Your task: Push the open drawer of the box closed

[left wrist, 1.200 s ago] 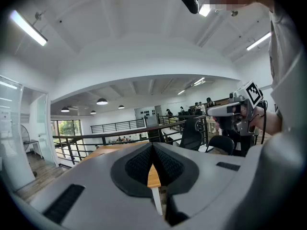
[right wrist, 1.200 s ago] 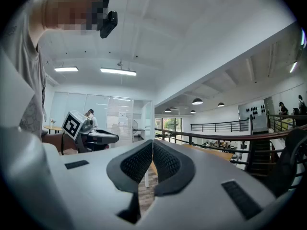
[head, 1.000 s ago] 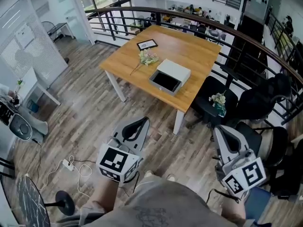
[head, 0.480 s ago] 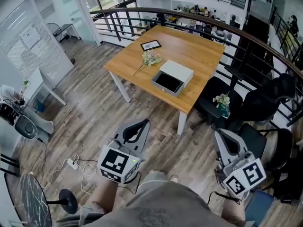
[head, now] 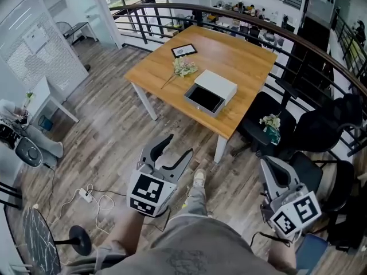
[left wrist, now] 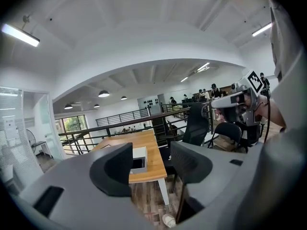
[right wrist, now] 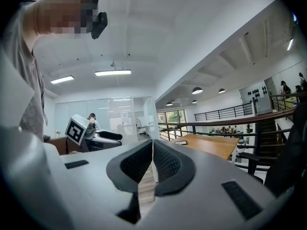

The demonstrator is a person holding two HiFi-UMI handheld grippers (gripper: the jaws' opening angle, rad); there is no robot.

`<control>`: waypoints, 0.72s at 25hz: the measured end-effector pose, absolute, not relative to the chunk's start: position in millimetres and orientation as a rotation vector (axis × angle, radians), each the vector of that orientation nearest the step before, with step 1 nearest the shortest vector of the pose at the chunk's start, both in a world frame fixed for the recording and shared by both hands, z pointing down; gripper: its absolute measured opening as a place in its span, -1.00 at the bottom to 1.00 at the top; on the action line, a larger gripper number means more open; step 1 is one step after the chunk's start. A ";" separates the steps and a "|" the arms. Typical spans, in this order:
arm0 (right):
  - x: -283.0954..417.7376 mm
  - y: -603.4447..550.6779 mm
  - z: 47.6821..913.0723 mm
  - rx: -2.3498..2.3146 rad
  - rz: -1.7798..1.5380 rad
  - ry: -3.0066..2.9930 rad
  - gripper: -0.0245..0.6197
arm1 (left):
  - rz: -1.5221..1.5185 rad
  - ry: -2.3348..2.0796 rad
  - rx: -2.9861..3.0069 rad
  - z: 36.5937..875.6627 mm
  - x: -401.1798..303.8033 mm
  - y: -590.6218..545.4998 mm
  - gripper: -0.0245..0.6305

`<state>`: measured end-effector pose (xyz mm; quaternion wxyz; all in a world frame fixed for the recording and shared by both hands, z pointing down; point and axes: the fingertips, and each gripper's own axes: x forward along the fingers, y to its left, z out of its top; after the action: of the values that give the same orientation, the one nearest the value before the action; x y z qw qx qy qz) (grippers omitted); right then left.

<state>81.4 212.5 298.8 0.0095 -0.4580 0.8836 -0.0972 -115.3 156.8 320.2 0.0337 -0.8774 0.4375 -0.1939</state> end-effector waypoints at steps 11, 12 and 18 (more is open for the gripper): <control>89.1 105.1 348.7 -1.505 -0.449 2.798 -0.82 | -0.833 1.350 -2.709 392.8 -113.5 34.9 -0.23; 87.5 92.9 351.6 -1.505 -0.463 2.804 -0.82 | -0.861 1.346 -2.716 402.4 -113.1 22.3 -0.23; 75.2 21.3 366.7 -1.514 -0.542 2.860 -0.82 | -1.069 1.329 -2.774 464.5 -120.8 -44.1 -0.23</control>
<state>75.2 21.3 366.7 -0.0699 -0.4603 0.8695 -0.1649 -120.8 -44.1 464.5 -0.0572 -0.8504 0.4075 -0.3278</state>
